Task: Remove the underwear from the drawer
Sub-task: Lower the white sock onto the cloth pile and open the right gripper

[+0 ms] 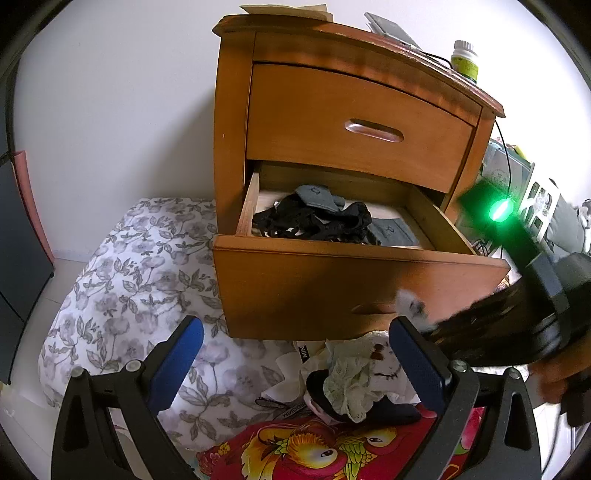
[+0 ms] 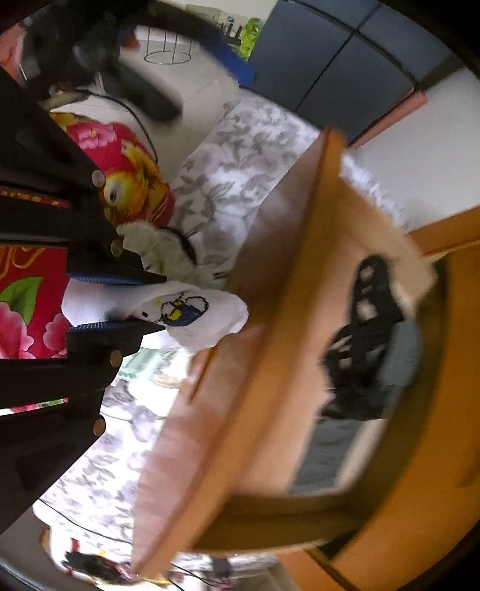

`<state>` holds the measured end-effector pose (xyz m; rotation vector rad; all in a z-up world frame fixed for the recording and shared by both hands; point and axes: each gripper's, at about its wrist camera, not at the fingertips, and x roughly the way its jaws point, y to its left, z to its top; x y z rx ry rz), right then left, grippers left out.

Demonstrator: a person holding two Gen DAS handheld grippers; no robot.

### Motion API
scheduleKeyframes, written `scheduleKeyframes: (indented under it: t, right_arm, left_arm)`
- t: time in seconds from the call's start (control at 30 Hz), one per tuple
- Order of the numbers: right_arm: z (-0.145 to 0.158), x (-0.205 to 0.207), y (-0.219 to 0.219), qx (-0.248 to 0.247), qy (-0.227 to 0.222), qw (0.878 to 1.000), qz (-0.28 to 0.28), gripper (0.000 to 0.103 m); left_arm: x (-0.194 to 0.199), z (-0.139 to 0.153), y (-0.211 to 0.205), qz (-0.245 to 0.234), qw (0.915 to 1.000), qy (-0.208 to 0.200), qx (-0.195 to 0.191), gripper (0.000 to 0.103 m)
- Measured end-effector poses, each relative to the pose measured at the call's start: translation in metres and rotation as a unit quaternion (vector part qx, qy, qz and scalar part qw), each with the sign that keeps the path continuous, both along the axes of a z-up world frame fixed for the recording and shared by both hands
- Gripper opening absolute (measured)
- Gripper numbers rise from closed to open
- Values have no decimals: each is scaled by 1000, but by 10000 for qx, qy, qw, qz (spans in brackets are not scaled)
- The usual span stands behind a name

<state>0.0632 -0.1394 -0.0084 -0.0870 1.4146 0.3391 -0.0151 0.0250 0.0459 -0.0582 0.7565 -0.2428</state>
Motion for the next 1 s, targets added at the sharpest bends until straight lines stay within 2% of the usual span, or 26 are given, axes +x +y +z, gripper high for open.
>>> scheduleKeyframes:
  t: [0.17, 0.37, 0.47, 0.53, 0.6, 0.77, 1.0]
  right_arm:
    - [-30, 1, -6, -221, 235, 9994, -128, 18]
    - [-26, -1, -6, -324, 210, 9993, -30, 23]
    - [-18, -2, -5, -394, 122, 9991, -5, 33]
    - [-9, -4, -4, -440, -25, 9990, 66, 48]
    - [5, -7, -4, -470, -210, 9986, 114, 54]
    - [33, -14, -10, -433, -570, 9974, 81, 65]
    - [48, -29, -22, -142, -872, 9958, -239, 82]
  left_arm:
    - [2, -3, 1, 14, 10000, 55, 1, 101]
    - [3, -5, 1, 14, 10000, 83, 12, 101]
    - [2, -5, 0, -1, 10000, 75, 27, 101]
    - [2, -5, 0, 5, 10000, 74, 23, 101]
    - [2, -5, 1, 18, 10000, 77, 19, 101]
    - [2, -4, 1, 25, 10000, 61, 12, 101]
    - [1, -4, 1, 33, 10000, 55, 13, 101]
